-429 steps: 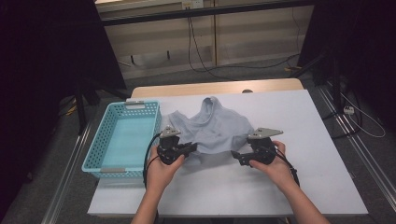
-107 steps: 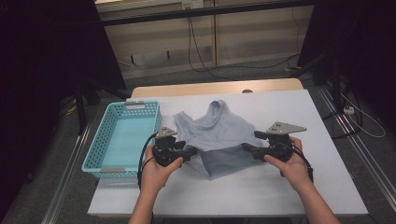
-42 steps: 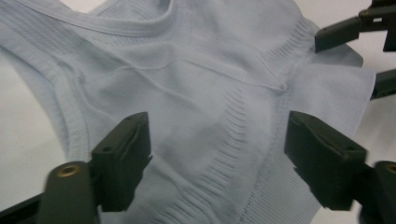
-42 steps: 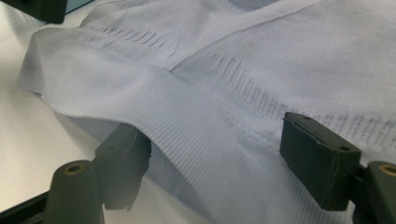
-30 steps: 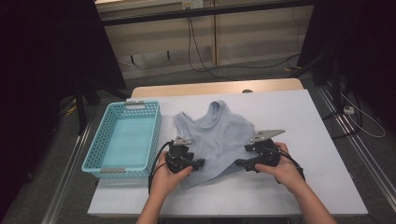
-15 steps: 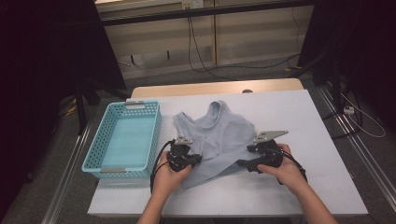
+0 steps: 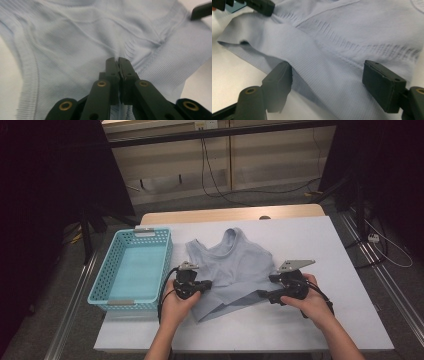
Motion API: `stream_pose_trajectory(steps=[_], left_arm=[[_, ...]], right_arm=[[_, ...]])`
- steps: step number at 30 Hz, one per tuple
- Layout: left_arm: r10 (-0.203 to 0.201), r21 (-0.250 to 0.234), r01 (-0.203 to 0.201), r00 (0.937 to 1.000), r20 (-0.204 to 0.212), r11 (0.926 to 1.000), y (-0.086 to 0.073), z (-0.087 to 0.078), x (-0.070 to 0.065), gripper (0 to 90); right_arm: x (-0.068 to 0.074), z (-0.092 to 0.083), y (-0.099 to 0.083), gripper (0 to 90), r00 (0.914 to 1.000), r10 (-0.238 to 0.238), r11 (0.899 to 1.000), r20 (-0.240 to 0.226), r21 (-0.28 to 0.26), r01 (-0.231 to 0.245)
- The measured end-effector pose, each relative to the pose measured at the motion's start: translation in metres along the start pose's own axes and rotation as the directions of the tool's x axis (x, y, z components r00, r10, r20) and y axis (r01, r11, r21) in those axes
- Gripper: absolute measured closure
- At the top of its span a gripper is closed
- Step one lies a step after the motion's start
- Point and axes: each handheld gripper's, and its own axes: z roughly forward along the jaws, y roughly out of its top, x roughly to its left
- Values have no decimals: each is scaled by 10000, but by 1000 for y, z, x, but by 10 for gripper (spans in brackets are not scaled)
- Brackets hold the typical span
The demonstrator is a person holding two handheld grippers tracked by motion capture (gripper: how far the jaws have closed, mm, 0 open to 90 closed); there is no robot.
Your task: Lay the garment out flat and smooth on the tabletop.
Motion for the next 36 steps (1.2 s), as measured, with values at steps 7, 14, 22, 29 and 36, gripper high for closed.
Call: stream_pose_trajectory(steps=[7,14,22,29,36], left_arm=[[106,-131,-112,9992,-393,9999,0,-1,0,849],[-1,-65,-1,9997,-247,10000,-2,1,1,848],[172,-166,-174,9998,-108,9997,0,-2,-2,762],[168,-294,-174,9996,-234,9994,-1,-6,-5,545],[3,-361,-21,9988,-486,9993,-5,-9,-6,319]], right_arm=[[-3,-11,4,243,10000,-93,9992,23,-394,94],[-6,-11,2,257,9961,-1,9999,878,-136,13],[-16,-6,-1,471,9682,452,9990,2459,-45,-455],[-34,-6,-2,582,9520,1213,9926,2812,-410,-1143],[-43,2,0,606,9558,1416,9899,2575,-280,-1391]])
